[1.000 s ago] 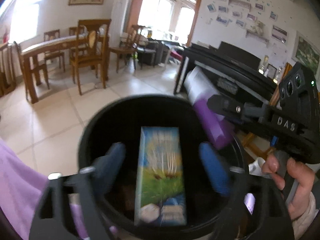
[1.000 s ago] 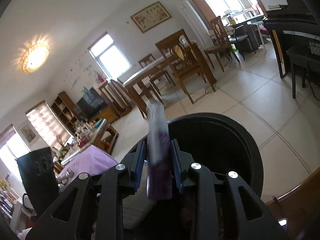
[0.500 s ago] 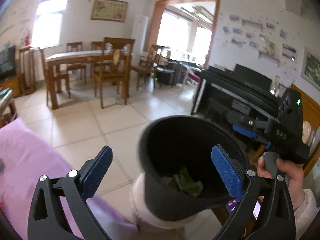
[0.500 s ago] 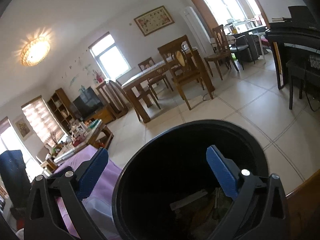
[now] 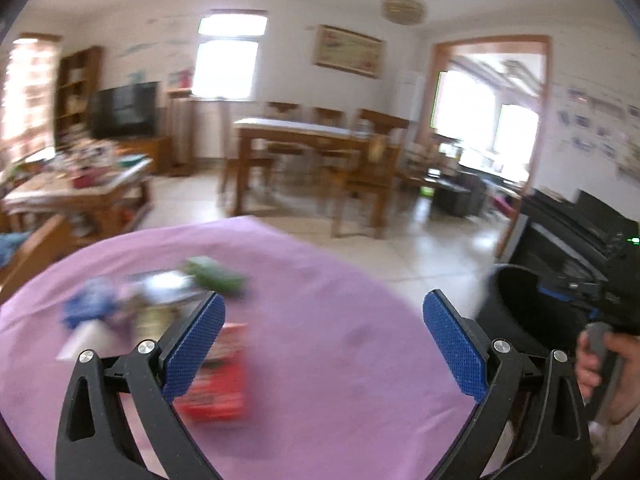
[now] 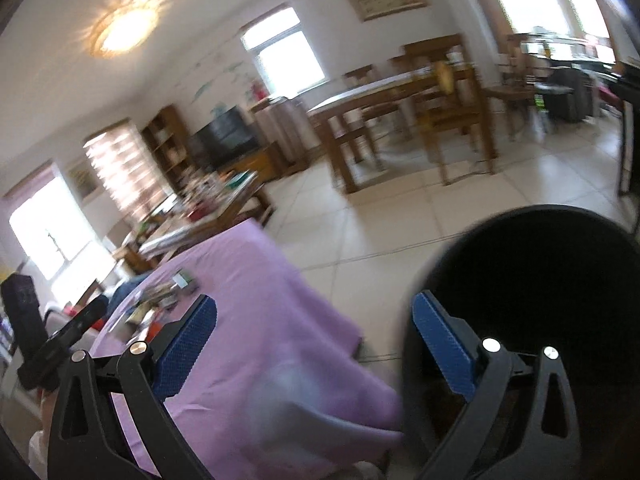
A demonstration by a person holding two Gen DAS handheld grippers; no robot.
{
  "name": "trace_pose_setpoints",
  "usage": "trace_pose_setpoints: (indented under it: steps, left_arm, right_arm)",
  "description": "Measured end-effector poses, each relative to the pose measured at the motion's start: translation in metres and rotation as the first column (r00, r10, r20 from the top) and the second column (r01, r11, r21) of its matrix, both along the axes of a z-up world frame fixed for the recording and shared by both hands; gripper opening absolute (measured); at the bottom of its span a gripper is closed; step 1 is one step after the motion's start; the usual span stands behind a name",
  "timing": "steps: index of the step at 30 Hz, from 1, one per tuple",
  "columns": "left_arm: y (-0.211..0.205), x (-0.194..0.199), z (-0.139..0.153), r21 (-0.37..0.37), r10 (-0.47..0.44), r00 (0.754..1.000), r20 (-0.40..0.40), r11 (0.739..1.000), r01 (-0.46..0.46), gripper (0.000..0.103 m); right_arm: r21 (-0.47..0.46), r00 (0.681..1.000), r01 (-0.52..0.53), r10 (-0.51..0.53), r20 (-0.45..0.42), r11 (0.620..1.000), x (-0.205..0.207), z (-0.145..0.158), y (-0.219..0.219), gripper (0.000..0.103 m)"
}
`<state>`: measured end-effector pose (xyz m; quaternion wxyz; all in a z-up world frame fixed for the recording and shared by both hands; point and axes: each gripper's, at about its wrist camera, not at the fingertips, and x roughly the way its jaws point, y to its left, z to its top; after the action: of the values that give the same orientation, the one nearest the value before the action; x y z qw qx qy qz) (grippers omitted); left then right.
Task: Collect trash
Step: 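Move both open tools back from the bin to the table, then grasp the silver cylinder with the left tool while the right tool grasps the black battery card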
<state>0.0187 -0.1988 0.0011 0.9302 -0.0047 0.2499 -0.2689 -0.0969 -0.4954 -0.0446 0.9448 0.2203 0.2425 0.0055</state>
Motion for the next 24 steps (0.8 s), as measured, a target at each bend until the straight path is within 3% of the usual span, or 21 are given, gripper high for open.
trace_pose_setpoints:
  steps: [4, 10, 12, 18, 21, 24]
  left_arm:
    - [0.073, 0.020, -0.005, 0.028, 0.136, 0.990, -0.023, 0.990, -0.135, 0.097]
    - [0.131, 0.061, -0.019, 0.154, 0.199, 0.974, -0.108, 0.971, -0.181, 0.095]
    - [0.139, 0.078, -0.025, 0.192, 0.198, 0.968, -0.157, 0.967, -0.166, 0.082]
    - [0.148, 0.109, -0.041, 0.194, 0.162, 0.948, -0.273, 0.975, -0.111, 0.062]
    - [0.149, 0.123, -0.054, 0.184, 0.128, 0.928, -0.349, 0.981, -0.067, 0.045]
    - [0.152, 0.130, -0.054, 0.163, 0.115, 0.927, -0.358, 0.985, -0.059, 0.040]
  right_arm:
    - [0.002, 0.989, -0.149, 0.149, -0.024, 0.989, 0.039, 0.002, 0.055, 0.098]
    - [0.003, 0.923, -0.375, 0.374, -0.087, 0.927, 0.108, 0.007, 0.137, 0.098]
    - [-0.017, 0.889, -0.449, 0.445, -0.111, 0.893, 0.131, 0.008, 0.166, 0.098]
    - [0.037, 0.801, -0.569, 0.564, -0.201, 0.822, 0.204, -0.004, 0.225, 0.093]
    - [0.044, 0.771, -0.598, 0.589, -0.243, 0.800, 0.227, -0.012, 0.240, 0.091]
    - [0.025, 0.758, -0.608, 0.589, -0.279, 0.794, 0.247, -0.017, 0.248, 0.091]
